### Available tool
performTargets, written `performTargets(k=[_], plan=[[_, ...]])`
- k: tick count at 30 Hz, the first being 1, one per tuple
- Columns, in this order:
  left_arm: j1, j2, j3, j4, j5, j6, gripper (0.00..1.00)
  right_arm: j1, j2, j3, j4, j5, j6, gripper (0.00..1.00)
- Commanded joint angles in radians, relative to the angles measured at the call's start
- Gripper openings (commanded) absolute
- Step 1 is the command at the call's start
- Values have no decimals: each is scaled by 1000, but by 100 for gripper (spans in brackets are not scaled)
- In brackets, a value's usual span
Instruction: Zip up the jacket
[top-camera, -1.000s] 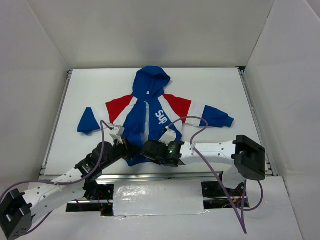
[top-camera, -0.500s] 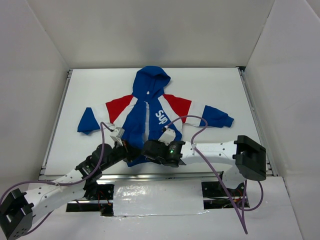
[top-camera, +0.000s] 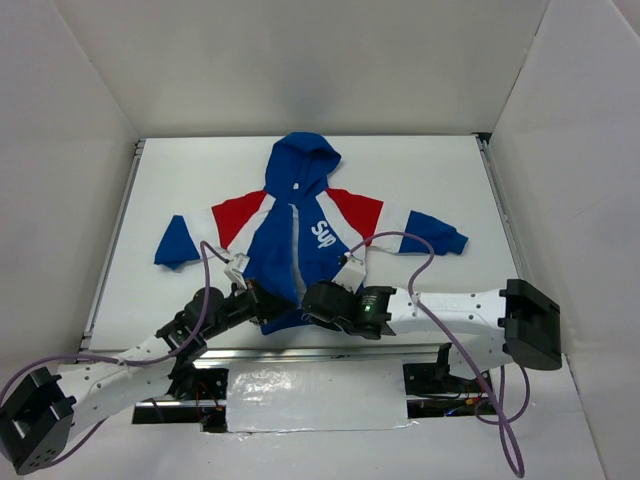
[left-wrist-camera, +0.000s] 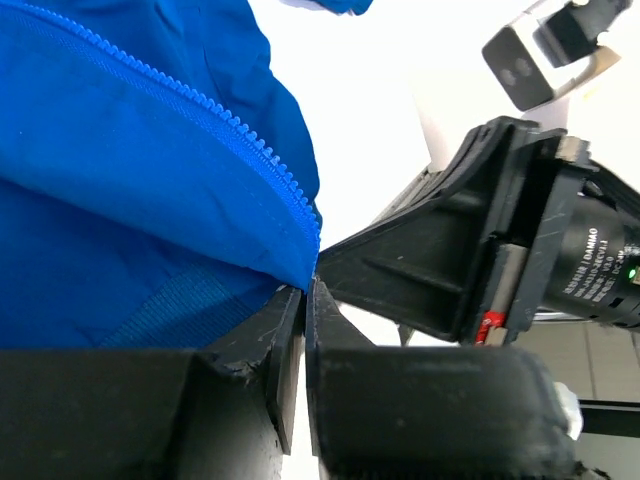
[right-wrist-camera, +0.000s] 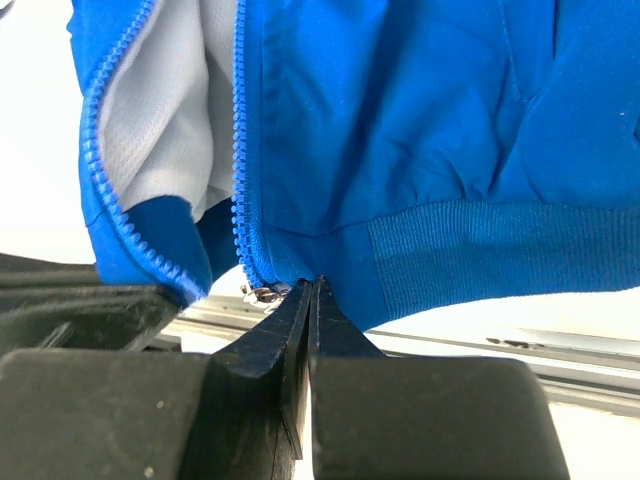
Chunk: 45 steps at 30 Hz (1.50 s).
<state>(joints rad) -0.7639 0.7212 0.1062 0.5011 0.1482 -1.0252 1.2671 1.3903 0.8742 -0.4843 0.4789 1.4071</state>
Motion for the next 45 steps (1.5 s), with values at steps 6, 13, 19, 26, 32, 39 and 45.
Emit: performTargets(k=[6, 13, 19, 26, 32, 39, 45], plan=[[-5, 29, -22, 146, 44, -82, 8, -6, -91, -67, 95, 4, -46, 0], [-5, 27, -17, 155, 65, -98, 15, -8, -65, -26, 85, 6, -85, 0], [-5, 18, -26, 140, 63, -96, 22, -8, -62, -6, 85, 9, -108, 0], [-5, 24, -26, 148, 63, -92, 6, -9, -53, 0, 95, -6, -119, 0], [-5, 40, -26, 155, 60, -88, 0, -9, -53, -1, 87, -14, -109, 0], [-6, 21, -62, 191, 18, -116, 0, -9, -73, -52, 131, -63, -33, 0], [-8, 18, -49, 180, 2, -105, 0, -8, -54, -47, 136, -89, 9, 0]])
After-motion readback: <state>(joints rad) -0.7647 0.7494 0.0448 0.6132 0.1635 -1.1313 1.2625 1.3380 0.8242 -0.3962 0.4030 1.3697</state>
